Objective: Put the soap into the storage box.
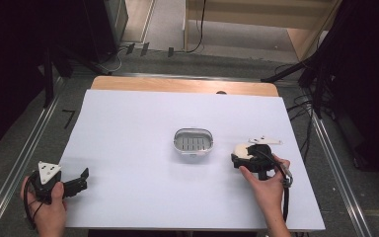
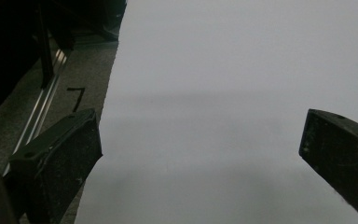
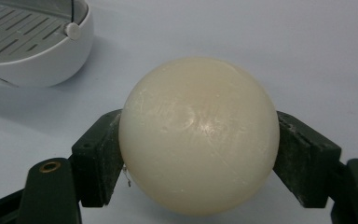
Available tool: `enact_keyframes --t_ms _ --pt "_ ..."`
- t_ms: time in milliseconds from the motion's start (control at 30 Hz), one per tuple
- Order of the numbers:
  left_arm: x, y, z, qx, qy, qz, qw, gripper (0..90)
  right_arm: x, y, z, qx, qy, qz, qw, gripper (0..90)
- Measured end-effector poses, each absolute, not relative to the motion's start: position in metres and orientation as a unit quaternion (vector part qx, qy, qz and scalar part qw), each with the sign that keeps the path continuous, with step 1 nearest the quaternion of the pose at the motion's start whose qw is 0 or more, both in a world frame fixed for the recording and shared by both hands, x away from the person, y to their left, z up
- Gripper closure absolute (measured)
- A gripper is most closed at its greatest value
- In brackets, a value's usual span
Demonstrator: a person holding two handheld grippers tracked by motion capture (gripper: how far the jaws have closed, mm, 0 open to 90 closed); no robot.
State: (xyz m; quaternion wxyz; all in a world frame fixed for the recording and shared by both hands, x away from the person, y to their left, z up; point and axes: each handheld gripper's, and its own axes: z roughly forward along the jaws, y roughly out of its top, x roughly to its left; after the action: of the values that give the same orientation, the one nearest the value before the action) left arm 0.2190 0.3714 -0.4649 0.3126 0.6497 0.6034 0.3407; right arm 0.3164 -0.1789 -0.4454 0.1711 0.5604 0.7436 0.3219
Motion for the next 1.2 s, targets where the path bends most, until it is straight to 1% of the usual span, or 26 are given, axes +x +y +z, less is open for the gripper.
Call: enact_keyframes --t_ms 1200 --pt "0.219 0.371 -0.465 0.649 0.602 0.342 0.314 0.0 0.327 -0.156 -0.42 0.536 0.751 0.346 0.171 25.2"
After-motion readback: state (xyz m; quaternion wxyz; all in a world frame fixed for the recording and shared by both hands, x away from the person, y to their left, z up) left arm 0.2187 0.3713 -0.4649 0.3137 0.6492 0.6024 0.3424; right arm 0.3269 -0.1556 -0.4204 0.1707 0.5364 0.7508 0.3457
